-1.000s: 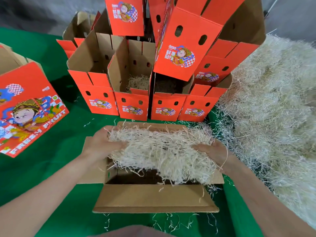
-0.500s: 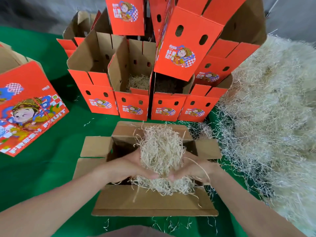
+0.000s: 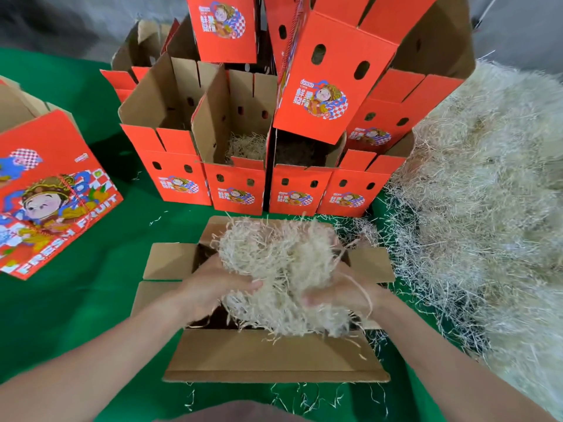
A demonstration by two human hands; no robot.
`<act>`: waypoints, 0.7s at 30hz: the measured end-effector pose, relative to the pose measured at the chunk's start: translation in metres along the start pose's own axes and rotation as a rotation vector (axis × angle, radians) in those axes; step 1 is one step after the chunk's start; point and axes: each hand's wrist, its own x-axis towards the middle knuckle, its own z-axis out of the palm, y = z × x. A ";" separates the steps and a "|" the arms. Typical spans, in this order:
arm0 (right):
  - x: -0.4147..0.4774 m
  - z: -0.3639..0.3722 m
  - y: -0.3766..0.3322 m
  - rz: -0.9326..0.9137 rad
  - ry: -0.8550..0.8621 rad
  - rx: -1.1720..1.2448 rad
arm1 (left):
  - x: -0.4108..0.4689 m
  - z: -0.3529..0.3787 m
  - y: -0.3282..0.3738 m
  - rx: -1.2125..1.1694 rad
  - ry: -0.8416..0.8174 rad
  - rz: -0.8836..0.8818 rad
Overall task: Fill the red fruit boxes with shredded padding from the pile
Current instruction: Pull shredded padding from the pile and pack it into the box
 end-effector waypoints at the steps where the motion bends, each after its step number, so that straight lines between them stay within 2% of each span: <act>1: 0.006 0.010 -0.001 -0.041 -0.023 0.015 | 0.001 0.008 -0.001 -0.021 -0.027 -0.011; 4: 0.019 0.024 -0.006 -0.180 0.197 -0.125 | 0.001 0.016 -0.002 -0.074 -0.045 -0.064; 6: 0.014 0.012 -0.002 -0.208 0.194 -0.072 | -0.003 0.003 -0.001 -0.100 -0.021 -0.049; 10: 0.000 -0.017 0.014 -0.066 0.277 0.049 | -0.014 -0.041 -0.006 -0.139 0.086 -0.136; 12: -0.001 -0.019 0.018 -0.015 0.267 0.017 | -0.023 -0.045 -0.004 -0.063 0.056 -0.163; 14: 0.001 -0.024 0.022 0.024 0.327 0.019 | -0.025 -0.045 0.002 -0.025 0.014 -0.180; 17: -0.001 -0.033 0.025 0.065 0.400 0.133 | -0.030 -0.054 0.006 0.022 0.006 -0.163; 19: -0.005 -0.032 0.022 -0.016 0.315 0.204 | -0.032 -0.053 0.009 -0.032 -0.043 -0.158; 21: -0.007 -0.024 0.016 -0.039 0.123 0.253 | -0.027 -0.052 0.011 -0.159 -0.108 -0.178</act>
